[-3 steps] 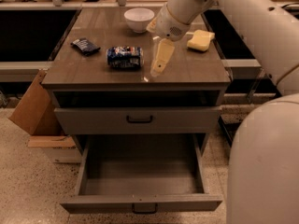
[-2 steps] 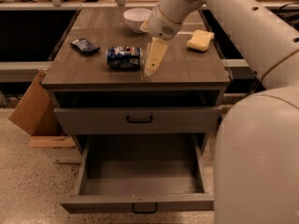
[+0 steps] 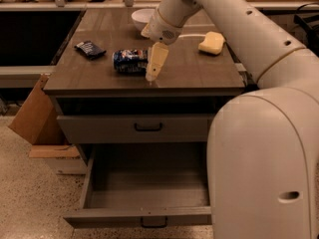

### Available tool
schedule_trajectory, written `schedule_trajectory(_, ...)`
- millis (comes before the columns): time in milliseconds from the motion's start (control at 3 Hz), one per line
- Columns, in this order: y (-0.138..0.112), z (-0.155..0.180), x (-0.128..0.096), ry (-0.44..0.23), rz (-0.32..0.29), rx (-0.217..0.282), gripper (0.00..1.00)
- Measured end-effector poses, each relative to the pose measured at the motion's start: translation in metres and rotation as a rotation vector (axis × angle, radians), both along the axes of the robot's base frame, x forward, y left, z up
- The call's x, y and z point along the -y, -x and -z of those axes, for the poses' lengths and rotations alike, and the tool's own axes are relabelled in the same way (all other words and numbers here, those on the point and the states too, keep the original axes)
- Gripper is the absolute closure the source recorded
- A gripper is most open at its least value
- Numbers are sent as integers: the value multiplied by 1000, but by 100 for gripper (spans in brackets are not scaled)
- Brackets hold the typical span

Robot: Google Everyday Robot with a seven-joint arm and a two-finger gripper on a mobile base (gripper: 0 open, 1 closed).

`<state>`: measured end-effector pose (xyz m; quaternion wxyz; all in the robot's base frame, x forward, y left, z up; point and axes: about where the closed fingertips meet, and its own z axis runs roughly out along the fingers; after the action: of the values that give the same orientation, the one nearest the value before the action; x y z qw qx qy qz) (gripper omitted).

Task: Place pepsi can into middle drawer

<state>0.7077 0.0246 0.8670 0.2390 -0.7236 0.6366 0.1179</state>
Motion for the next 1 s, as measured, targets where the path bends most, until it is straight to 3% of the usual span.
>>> schedule_trajectory(333,-4,8,-11,-2,-15,-19,16)
schedule_trajectory(1000,-2,18,-32,-9,-44,-58,63)
